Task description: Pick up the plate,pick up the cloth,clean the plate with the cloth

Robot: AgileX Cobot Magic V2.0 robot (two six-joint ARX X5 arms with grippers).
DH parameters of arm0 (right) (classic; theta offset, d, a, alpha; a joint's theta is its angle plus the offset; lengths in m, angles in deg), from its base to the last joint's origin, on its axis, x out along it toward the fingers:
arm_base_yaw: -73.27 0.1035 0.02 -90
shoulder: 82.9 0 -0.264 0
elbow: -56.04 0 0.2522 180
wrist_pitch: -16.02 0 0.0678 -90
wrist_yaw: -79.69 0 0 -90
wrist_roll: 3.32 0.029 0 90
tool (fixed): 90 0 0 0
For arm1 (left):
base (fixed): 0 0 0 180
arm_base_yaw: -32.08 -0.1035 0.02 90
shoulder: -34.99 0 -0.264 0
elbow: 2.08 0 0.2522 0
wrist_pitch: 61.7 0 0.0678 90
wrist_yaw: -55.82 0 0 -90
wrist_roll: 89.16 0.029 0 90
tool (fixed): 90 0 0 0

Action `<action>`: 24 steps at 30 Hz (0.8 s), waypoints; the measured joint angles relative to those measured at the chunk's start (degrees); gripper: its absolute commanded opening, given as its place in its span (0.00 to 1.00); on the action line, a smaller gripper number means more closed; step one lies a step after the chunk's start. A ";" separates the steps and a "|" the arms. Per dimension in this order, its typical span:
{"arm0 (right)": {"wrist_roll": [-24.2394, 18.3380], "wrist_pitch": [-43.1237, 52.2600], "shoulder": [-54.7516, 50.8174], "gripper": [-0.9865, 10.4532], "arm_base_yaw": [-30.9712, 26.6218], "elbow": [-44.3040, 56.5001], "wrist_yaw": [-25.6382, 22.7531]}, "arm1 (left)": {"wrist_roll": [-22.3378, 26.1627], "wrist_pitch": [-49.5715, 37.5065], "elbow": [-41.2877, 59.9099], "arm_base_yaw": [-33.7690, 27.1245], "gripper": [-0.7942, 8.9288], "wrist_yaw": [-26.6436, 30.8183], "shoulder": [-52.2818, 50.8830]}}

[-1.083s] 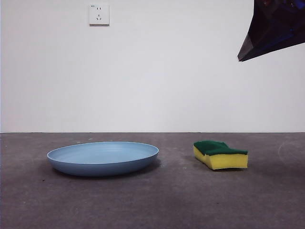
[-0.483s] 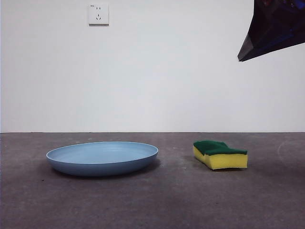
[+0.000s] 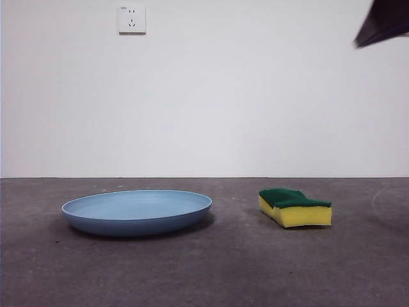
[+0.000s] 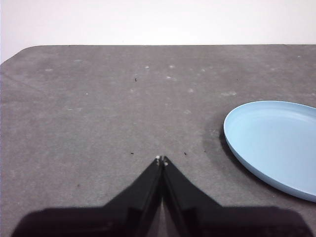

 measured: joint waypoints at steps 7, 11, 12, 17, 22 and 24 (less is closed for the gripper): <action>-2.19 1.97 -19.45 0.09 -17.94 12.44 7.87 | -0.02 0.00 0.00 0.00 0.08 0.00 0.00; -2.25 2.40 -27.21 0.09 -20.55 18.93 7.91 | 0.00 0.00 0.00 0.00 0.08 0.00 0.00; -2.36 2.40 -29.00 0.09 -20.68 20.48 7.91 | -0.02 0.00 0.00 0.00 0.08 0.00 0.00; -1.40 3.67 -35.50 0.09 -20.81 27.28 7.93 | -0.02 0.00 0.00 0.00 0.08 0.00 0.00; 0.81 4.94 -39.71 0.09 -20.81 32.33 7.93 | -0.02 0.00 0.00 0.00 0.08 0.00 0.00; 1.97 5.01 -40.81 0.09 -20.81 33.53 7.93 | -0.02 0.00 0.00 0.00 0.08 0.00 0.00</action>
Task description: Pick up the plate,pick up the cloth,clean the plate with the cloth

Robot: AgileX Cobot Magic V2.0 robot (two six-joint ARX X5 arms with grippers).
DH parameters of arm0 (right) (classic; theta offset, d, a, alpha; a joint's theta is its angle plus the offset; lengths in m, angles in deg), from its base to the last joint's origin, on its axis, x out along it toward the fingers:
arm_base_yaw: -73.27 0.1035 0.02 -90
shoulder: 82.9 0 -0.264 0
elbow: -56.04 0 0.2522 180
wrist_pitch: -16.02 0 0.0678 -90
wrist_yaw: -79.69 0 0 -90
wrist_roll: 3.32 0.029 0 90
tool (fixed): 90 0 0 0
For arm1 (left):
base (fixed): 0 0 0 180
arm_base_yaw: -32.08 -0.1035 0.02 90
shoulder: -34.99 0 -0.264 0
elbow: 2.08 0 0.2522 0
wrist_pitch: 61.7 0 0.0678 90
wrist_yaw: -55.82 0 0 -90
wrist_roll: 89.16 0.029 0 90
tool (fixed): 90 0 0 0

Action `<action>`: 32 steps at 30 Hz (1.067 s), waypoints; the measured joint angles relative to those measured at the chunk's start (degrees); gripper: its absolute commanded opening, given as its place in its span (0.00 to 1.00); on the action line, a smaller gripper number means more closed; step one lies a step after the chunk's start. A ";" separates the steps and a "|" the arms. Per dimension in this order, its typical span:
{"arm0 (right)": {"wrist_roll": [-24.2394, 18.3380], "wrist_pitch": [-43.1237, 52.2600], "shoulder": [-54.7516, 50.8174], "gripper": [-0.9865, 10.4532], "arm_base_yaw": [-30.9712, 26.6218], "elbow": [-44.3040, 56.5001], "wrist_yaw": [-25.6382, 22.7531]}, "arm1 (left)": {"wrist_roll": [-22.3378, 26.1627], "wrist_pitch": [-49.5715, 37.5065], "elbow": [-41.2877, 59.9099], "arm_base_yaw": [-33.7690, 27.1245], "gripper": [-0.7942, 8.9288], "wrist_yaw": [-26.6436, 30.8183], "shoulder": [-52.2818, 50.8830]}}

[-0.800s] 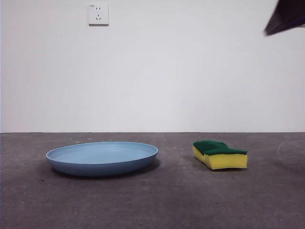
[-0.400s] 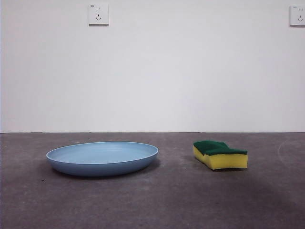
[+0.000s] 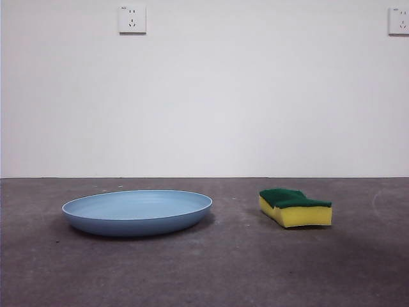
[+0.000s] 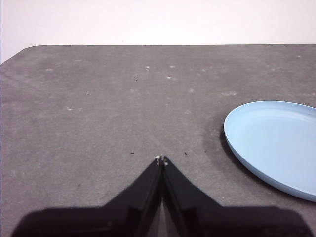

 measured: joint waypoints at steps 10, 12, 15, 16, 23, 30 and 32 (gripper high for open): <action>4.00 1.31 -0.07 0.09 0.02 2.99 0.96 | 0.00 0.00 0.00 0.00 0.08 0.00 -0.02; 4.13 1.33 -0.07 0.09 0.02 2.99 1.36 | -0.02 0.00 0.00 0.00 0.08 0.00 -0.04; 4.26 1.33 -0.07 0.09 0.00 2.99 1.29 | -0.20 0.00 0.00 0.00 0.08 0.00 -0.04; 4.31 1.33 -0.07 0.09 0.00 2.99 1.29 | -0.28 0.00 0.00 0.00 0.08 0.00 -0.04; 4.33 1.33 -0.07 0.09 0.02 2.99 1.29 | -0.39 0.00 0.00 0.00 0.08 0.00 -0.04; 4.33 1.33 -0.07 0.09 0.00 2.99 1.29 | -0.39 0.00 0.00 0.00 0.08 0.00 -0.04; 4.33 1.33 -0.07 0.09 0.02 2.99 1.29 | -0.39 0.00 0.00 0.00 0.08 0.00 -0.04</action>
